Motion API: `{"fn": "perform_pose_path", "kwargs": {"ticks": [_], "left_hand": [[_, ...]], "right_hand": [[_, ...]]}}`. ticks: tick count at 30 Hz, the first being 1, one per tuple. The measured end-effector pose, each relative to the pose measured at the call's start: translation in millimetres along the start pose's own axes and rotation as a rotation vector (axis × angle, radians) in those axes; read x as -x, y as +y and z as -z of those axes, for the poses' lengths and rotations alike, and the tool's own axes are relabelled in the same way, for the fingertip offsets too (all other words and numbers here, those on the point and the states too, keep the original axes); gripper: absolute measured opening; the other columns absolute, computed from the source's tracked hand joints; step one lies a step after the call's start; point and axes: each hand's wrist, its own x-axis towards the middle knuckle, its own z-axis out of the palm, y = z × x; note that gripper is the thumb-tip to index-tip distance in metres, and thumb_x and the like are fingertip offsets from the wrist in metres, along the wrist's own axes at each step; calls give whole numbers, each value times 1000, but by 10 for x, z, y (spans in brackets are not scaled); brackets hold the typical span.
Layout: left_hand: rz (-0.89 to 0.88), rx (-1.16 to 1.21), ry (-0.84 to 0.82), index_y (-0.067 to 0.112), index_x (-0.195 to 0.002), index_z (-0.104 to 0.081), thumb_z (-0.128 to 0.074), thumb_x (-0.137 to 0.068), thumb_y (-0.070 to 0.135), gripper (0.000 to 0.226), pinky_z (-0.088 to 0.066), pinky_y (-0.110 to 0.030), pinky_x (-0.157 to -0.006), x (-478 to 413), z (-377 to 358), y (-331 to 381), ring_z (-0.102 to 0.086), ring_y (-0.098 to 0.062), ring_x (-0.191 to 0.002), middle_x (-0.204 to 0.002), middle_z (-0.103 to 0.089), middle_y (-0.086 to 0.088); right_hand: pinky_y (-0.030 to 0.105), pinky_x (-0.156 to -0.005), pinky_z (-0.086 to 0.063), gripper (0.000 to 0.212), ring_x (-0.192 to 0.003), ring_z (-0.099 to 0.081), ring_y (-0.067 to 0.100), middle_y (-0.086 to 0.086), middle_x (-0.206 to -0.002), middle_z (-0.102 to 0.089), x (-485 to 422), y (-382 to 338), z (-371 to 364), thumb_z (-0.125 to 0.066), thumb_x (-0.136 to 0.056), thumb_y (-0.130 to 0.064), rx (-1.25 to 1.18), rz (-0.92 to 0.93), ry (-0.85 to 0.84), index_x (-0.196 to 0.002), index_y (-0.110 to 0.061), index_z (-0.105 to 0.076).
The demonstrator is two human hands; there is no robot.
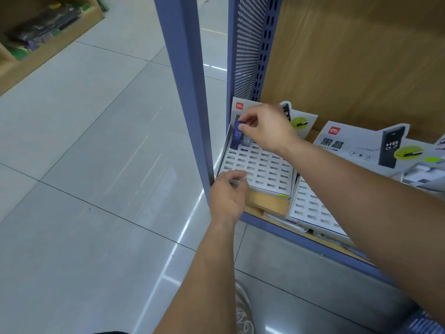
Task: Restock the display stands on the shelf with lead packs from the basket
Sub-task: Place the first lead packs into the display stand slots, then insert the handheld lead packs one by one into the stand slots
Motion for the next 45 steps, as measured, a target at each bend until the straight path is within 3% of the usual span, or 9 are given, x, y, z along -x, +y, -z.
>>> {"fn": "perform_pose_path", "kwargs": {"ticks": [4,8,12,19,27,31,36,40,45], "left_hand": [[4,1,0,29,-106,-72,-65,-95,16,18,-50,-30,-103,-6,-6,0,-63,-4,-102,-114,-69,10],[4,-6,1,29,-106,-71,-65,-95,17,18,-51,-30,-103,-15,-16,-6,-63,-6,-103,-115,-69,10],[-2,-4,7,32,-102,-69,-64,-96,16,18,-50,-28,-102,-10,-11,-4,-63,-5,-102,-114,-69,9],[2,-24,15,33,-101,-68,-64,-96,16,18,-50,-24,-100,-2,-13,24,-61,0,-97,-113,-69,10],[8,-83,2,27,-109,-70,-64,-96,17,17,-50,-28,-102,5,-2,54,-62,-8,-105,-117,-68,9],[-3,-177,-51,21,-124,-67,-63,-97,22,28,-48,-29,-105,91,44,171,-61,-12,-114,-127,-65,7],[-9,-336,-153,23,-137,-60,-63,-93,27,44,-47,-35,-106,478,146,491,-57,-14,-120,-136,-61,7],[-93,-460,-257,24,-141,-56,-66,-90,34,52,-46,-37,-107,944,45,820,-52,-11,-124,-137,-58,7],[-274,-571,-437,25,-139,-57,-69,-89,43,54,-45,-34,-107,1717,-546,986,-57,-13,-121,-139,-58,7]], "right_hand": [[27,-77,-53,14,-83,-64,15,1,-90,-71,7,21,2,-69,-91,-19,0,-14,45,-102,-14,-76],[17,-72,-47,14,-81,-61,11,-2,-89,-68,-16,-8,14,-69,-92,-19,-3,-7,2,-103,-13,-74],[29,-82,-54,13,-84,-64,13,0,-91,-71,-23,-58,27,-70,-91,-18,27,30,-66,-102,-12,-75],[38,-77,-55,6,-84,-62,18,-2,-88,-68,-17,-31,-32,-70,-89,-17,71,49,-21,-95,-19,-70],[42,-85,-52,12,-96,-60,24,5,-109,-61,11,-57,-95,-65,-93,-19,146,56,-45,-99,-14,-75],[37,-82,-50,18,-89,-57,19,4,-107,-57,187,-128,138,-68,-93,-25,99,69,19,-107,-15,-73],[35,-80,-51,26,-87,-56,14,-3,-107,-57,894,-36,705,-69,-90,-32,120,-13,23,-115,-24,-69],[37,-85,-51,30,-93,-55,11,-7,-112,-56,1904,263,1152,-69,-89,-39,124,-191,-21,-118,-29,-66],[37,-86,-52,31,-86,-61,16,0,-108,-62,3450,725,1625,-79,-80,-32,106,-443,50,-109,-25,-72]]}}
